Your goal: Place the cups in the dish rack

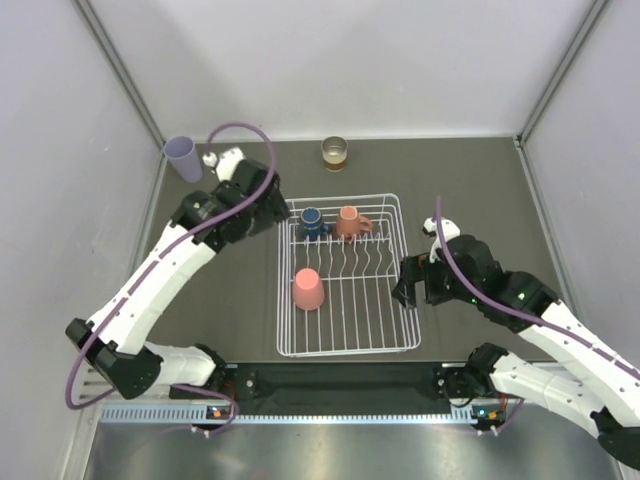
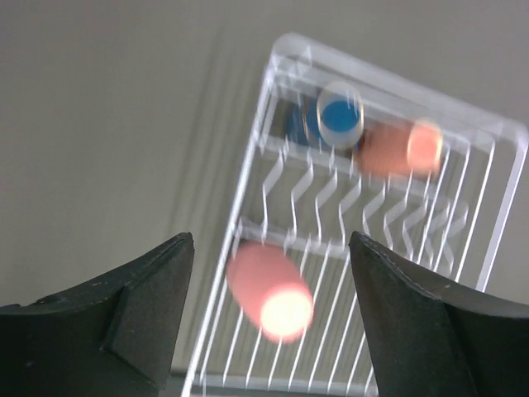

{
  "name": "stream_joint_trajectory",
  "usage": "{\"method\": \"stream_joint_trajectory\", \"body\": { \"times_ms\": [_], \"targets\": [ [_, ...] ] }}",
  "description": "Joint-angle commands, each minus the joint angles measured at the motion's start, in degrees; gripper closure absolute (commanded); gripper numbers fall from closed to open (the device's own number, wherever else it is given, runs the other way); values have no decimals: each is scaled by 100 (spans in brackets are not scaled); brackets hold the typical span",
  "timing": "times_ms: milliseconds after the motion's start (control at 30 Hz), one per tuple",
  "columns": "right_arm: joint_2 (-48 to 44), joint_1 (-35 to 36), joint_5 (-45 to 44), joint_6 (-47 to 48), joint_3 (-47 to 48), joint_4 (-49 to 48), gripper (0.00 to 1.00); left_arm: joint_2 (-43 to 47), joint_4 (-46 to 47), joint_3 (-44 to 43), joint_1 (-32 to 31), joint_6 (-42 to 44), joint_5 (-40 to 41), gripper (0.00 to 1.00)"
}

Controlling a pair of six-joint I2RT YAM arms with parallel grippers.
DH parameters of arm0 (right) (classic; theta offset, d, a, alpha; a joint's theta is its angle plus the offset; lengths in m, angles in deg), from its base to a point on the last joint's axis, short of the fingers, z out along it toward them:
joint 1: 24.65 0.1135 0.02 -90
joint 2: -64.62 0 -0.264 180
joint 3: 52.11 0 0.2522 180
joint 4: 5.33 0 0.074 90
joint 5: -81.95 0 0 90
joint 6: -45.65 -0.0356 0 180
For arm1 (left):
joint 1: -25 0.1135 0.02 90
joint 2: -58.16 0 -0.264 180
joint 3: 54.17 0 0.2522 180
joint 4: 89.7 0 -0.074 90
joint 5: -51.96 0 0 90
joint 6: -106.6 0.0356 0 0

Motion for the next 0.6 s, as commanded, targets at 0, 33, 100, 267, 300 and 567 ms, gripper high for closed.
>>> {"method": "stream_joint_trajectory", "body": {
  "times_ms": [0, 33, 100, 267, 300, 567],
  "targets": [
    [-40, -40, 111, 102, 27, -198, 0, -174, 770, -446, 785, 947, 656, 20],
    [-75, -40, 120, 102, 10, -206, 0, -340, 920, -621, 978, 1305, 586, 20],
    [-101, -31, 173, 102, 10, -207, 0, -490, 1593, -727, 1445, 2033, 585, 20],
    [-154, -31, 252, 120, 1, -206, 0, -956, 3458, -614, 2042, 3380, 929, 22],
    [-171, -40, 252, 128, 1, -198, 0, -1087, 3896, -518, 2113, 3766, 989, 26],
    [-84, -40, 410, 181, -26, -233, 0, -2537, 5738, -946, 3220, 4525, -73, 46]
  ]
}}
